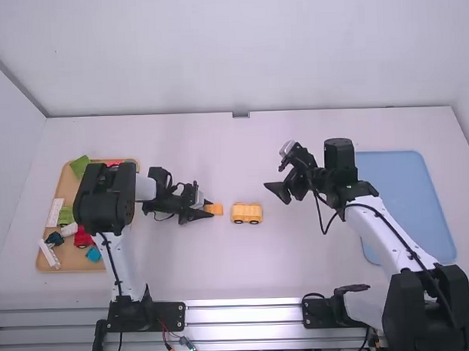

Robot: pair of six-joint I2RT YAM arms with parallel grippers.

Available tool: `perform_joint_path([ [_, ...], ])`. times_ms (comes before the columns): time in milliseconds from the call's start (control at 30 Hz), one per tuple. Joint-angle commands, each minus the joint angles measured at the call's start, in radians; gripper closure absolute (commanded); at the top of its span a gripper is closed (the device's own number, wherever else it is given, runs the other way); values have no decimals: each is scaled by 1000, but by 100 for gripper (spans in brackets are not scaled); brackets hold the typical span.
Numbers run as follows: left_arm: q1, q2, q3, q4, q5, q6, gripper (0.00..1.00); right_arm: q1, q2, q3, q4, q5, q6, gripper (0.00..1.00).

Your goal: Assemble lego blocks to make yellow taxi

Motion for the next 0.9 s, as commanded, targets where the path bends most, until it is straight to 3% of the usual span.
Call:
perform_joint_path([
  [0, -8, 10, 7, -13, 4, -1, 75, -3, -13, -5, -7, -11, -3, 1],
  [200, -1, -41, 42, -107, -34, -1, 81, 5, 9, -34, 1, -16, -116, 1],
  [400, -14, -121, 55, -172, -71, -4, 78, 35, 76, -114, 102, -43, -235, 1],
  [567, -37, -196, 37, -184, -38, -4, 80, 84, 269, -220, 395, -98, -251, 1],
  [867, -103, -203, 35, -180, -22, -31, 81, 143, 511, -299, 689, -137, -370, 1],
])
